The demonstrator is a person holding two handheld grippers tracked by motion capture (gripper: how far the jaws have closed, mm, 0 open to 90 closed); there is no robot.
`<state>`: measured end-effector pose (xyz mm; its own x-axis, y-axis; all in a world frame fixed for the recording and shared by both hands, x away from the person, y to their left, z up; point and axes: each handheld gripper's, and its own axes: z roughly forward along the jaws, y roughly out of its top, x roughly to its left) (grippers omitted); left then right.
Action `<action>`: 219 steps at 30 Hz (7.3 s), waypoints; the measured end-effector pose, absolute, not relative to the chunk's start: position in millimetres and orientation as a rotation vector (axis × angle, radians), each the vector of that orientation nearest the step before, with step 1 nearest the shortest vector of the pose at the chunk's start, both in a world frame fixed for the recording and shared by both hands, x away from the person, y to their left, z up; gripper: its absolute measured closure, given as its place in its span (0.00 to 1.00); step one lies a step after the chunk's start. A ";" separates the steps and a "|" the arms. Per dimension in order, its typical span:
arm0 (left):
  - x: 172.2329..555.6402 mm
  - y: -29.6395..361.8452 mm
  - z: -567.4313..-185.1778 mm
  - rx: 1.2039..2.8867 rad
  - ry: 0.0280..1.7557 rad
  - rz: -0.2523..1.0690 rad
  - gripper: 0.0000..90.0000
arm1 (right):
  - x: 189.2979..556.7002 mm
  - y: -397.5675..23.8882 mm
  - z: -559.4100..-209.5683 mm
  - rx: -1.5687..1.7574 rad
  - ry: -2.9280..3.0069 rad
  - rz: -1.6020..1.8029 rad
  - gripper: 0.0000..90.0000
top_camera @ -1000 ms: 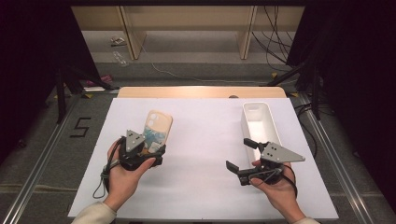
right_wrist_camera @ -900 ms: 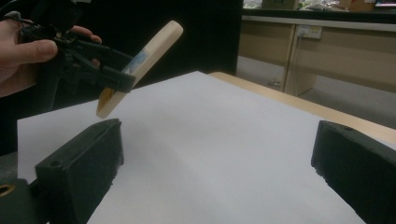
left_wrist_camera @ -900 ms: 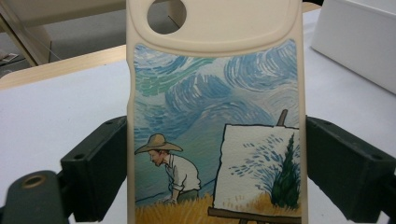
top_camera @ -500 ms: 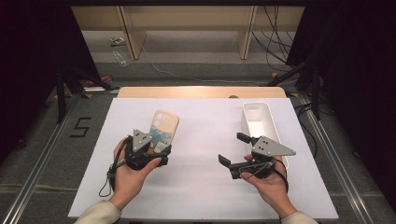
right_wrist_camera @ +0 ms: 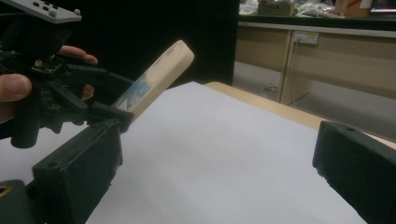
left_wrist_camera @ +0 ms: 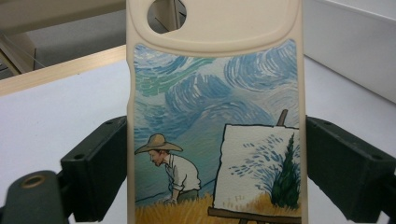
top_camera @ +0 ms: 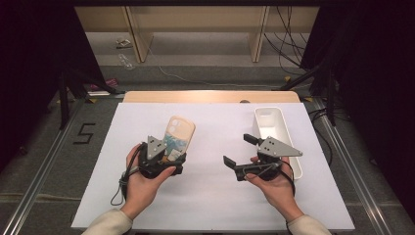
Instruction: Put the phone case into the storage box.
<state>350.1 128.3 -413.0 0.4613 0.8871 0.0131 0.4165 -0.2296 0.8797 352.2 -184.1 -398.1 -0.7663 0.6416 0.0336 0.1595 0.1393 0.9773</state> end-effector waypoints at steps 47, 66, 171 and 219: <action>341.2 77.9 -425.8 1.916 0.964 0.614 0.13 | 390.8 -138.9 -389.1 0.757 2.052 1.689 0.02; 334.0 64.5 -428.9 1.937 0.921 0.596 0.13 | 410.2 -128.1 -397.1 0.826 2.113 1.641 0.10; 342.9 104.4 -428.7 2.000 0.675 0.311 0.21 | 409.2 -125.3 -363.3 0.490 2.493 1.637 0.88; 365.4 89.8 -468.1 2.112 0.466 0.197 0.49 | 404.3 -120.0 -358.1 0.424 2.541 1.729 0.88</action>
